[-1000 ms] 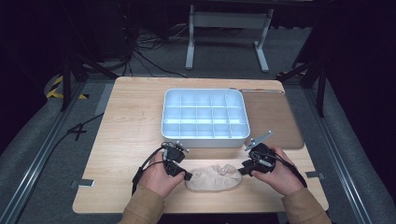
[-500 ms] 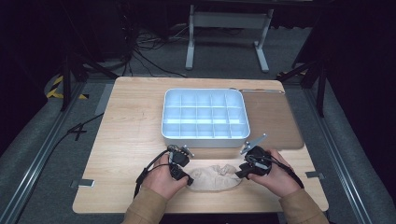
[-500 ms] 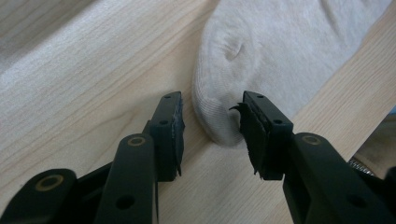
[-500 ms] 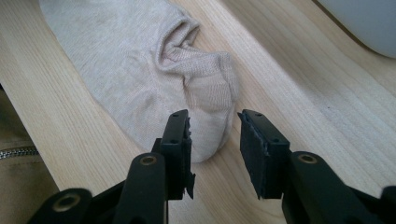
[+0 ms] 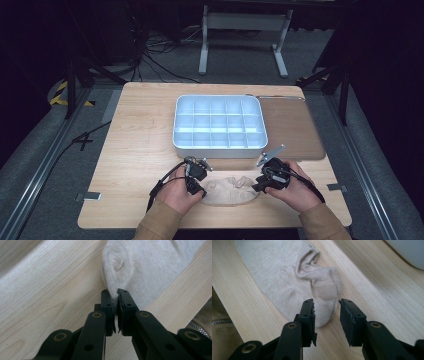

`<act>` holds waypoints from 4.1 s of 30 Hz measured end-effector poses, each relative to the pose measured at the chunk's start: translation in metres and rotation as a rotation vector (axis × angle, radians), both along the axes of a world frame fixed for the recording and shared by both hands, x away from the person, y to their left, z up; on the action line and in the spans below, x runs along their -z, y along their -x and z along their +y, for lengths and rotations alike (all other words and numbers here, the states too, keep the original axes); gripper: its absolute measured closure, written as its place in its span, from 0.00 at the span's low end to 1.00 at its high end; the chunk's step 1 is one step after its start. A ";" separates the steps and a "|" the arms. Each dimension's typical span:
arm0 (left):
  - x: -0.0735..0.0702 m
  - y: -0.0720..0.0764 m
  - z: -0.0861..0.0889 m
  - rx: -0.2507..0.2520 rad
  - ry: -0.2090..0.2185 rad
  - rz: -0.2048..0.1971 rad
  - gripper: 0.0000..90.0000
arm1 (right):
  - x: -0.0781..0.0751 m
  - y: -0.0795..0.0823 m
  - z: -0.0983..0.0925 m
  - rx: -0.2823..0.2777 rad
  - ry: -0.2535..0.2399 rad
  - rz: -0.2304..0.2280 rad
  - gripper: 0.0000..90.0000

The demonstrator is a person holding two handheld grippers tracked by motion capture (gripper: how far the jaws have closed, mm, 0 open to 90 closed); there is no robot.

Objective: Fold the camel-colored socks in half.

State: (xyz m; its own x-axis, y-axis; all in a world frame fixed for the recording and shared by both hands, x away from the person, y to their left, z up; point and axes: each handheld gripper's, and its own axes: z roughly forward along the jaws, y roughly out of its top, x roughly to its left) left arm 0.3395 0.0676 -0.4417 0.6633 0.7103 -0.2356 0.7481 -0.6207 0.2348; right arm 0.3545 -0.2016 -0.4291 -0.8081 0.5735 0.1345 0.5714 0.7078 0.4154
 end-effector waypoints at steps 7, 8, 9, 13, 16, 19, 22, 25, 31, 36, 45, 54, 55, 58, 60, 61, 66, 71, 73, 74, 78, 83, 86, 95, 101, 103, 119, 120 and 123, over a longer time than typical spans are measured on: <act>-0.010 -0.001 0.008 -0.027 -0.013 -0.017 0.95 | -0.002 0.002 -0.002 0.011 -0.050 -0.003 0.90; -0.013 -0.001 0.011 -0.033 -0.012 -0.021 0.95 | -0.003 0.002 -0.001 0.006 -0.062 -0.002 0.92; -0.014 -0.001 0.013 -0.037 -0.012 -0.018 0.95 | -0.003 0.003 0.000 0.001 -0.079 0.001 0.95; -0.021 -0.001 0.021 -0.051 -0.021 -0.025 0.95 | 0.003 0.007 0.012 -0.039 -0.090 0.002 0.97; -0.024 0.000 0.026 -0.049 -0.033 -0.014 0.95 | 0.012 0.010 0.024 -0.059 -0.077 0.000 0.98; -0.026 0.001 0.029 -0.050 -0.040 -0.016 0.95 | 0.017 0.012 0.032 -0.049 -0.081 -0.014 0.99; -0.026 0.001 0.030 -0.050 -0.048 -0.006 0.95 | 0.020 0.012 0.037 -0.044 -0.076 -0.018 1.00; -0.024 0.002 0.030 -0.050 -0.042 0.003 0.95 | 0.022 0.010 0.036 -0.037 -0.068 -0.022 1.00; -0.026 0.002 0.029 -0.044 -0.040 0.005 0.95 | 0.022 0.012 0.037 -0.034 -0.053 -0.037 1.00; -0.030 0.003 0.027 -0.032 -0.024 -0.017 0.94 | 0.023 0.012 0.037 -0.037 -0.058 -0.038 1.00; -0.040 0.002 0.020 -0.014 0.043 -0.033 0.94 | 0.024 0.012 0.035 -0.051 -0.069 -0.045 1.00; -0.049 0.000 0.012 0.013 0.096 -0.028 0.94 | 0.024 0.013 0.036 -0.054 -0.063 -0.051 1.00; -0.051 0.000 0.008 0.019 0.100 -0.030 0.94 | 0.024 0.013 0.036 -0.054 -0.063 -0.050 1.00; -0.053 -0.001 0.001 0.043 0.119 -0.030 0.94 | 0.024 0.011 0.035 -0.052 -0.072 -0.036 1.00; -0.053 -0.003 -0.005 0.056 0.123 -0.031 0.94 | 0.024 0.010 0.035 -0.050 -0.076 -0.031 1.00; -0.053 -0.003 -0.006 0.061 0.131 -0.036 0.94 | 0.025 0.011 0.035 -0.046 -0.076 -0.033 1.00; -0.055 -0.006 -0.018 0.080 0.146 -0.040 0.94 | 0.026 0.011 0.032 -0.044 -0.096 -0.031 1.00; -0.054 -0.009 -0.033 0.107 0.160 -0.050 0.94 | 0.027 0.012 0.030 -0.038 -0.111 -0.040 1.00; -0.053 -0.010 -0.038 0.113 0.159 -0.054 0.94 | 0.028 0.013 0.030 -0.037 -0.112 -0.046 1.00; -0.052 -0.011 -0.040 0.112 0.160 -0.053 0.94 | 0.028 0.013 0.030 -0.036 -0.114 -0.047 1.00; -0.046 -0.014 -0.044 0.112 0.161 -0.054 0.94 | 0.028 0.014 0.029 -0.037 -0.123 -0.053 1.00; -0.040 -0.018 -0.051 0.118 0.177 -0.057 0.94 | 0.029 0.016 0.029 -0.034 -0.121 -0.072 1.00; -0.036 -0.019 -0.058 0.132 0.175 -0.055 0.94 | 0.030 0.017 0.028 -0.031 -0.133 -0.084 1.00; -0.024 -0.025 -0.070 0.144 0.174 -0.050 0.94 | 0.032 0.020 0.024 -0.017 -0.163 -0.097 1.00; -0.020 -0.025 -0.074 0.156 0.179 -0.046 0.94 | 0.032 0.021 0.024 -0.015 -0.167 -0.101 1.00; -0.018 -0.025 -0.075 0.167 0.180 -0.053 0.94 | 0.032 0.021 0.024 -0.019 -0.161 -0.108 1.00; -0.050 -0.013 -0.040 0.112 0.303 -0.123 0.68 | 0.009 0.021 0.014 -0.010 -0.201 -0.138 0.89; -0.052 -0.012 -0.036 0.103 0.302 -0.125 0.68 | 0.005 0.021 0.013 -0.003 -0.202 -0.148 0.90; -0.056 -0.009 -0.025 0.088 0.282 -0.143 0.68 | -0.006 0.023 0.013 0.011 -0.199 -0.174 0.94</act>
